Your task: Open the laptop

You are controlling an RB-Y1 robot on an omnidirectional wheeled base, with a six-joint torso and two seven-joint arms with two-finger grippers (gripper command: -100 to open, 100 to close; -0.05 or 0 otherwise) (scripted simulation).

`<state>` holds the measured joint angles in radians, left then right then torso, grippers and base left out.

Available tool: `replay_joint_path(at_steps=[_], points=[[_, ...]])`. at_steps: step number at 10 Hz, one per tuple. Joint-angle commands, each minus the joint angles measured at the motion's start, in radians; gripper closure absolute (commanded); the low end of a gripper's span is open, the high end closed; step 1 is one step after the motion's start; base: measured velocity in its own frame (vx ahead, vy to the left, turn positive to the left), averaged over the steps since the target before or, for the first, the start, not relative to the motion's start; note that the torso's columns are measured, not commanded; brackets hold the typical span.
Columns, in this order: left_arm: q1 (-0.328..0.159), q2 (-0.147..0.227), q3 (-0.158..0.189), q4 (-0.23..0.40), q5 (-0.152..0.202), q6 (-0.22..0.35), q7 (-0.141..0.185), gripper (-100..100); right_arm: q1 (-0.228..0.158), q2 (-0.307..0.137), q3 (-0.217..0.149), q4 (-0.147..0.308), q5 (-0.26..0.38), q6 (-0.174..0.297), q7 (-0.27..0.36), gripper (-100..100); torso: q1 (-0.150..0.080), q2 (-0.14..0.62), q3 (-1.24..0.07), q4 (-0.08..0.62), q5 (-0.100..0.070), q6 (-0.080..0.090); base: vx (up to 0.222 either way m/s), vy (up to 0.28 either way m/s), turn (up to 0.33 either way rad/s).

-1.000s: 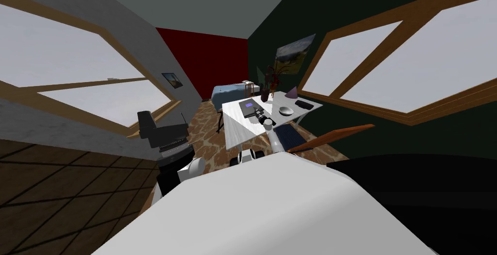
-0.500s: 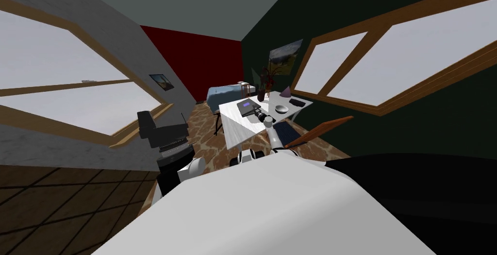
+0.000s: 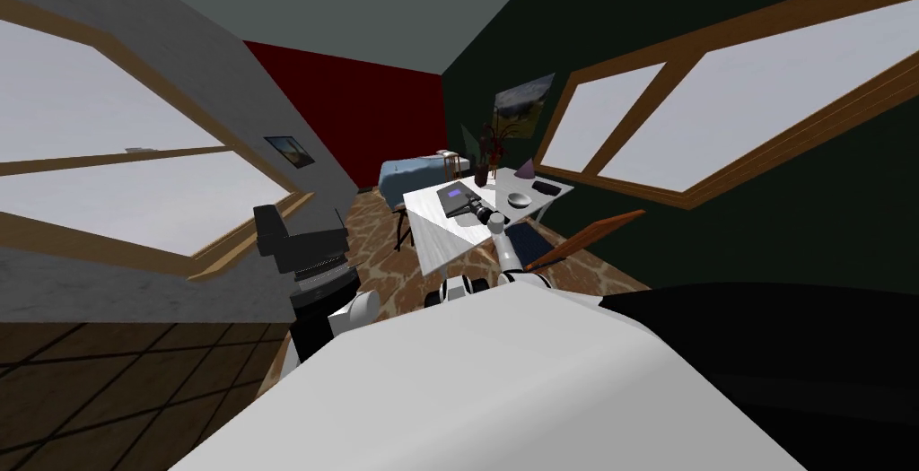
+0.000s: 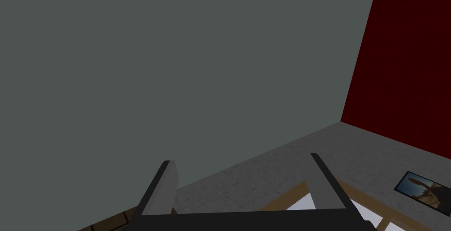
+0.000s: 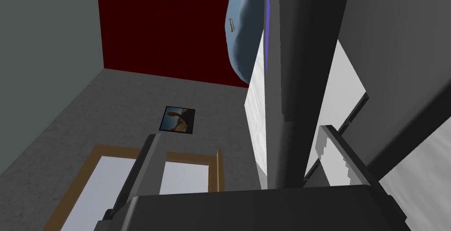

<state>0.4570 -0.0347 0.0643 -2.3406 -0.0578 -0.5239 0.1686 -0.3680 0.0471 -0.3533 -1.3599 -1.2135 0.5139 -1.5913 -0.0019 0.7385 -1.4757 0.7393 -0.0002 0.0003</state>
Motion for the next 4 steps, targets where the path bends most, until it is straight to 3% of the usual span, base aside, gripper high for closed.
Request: replay_joint_path(at_steps=[1,4], points=[[0.0,0.0,0.0,0.0,0.0,0.0,0.0,0,0.001,0.0,0.0,0.001,0.0,0.0,0.0,0,0.001,0.001,0.001,0.001,0.001,0.0,0.0,0.0,0.0],[0.0,0.0,0.0,0.0,0.0,0.0,0.0,0,0.003,0.001,0.001,0.003,0.001,0.001,0.0,0,0.002,0.001,0.001,0.0,0.001,0.0,0.0,0.0,0.0]])
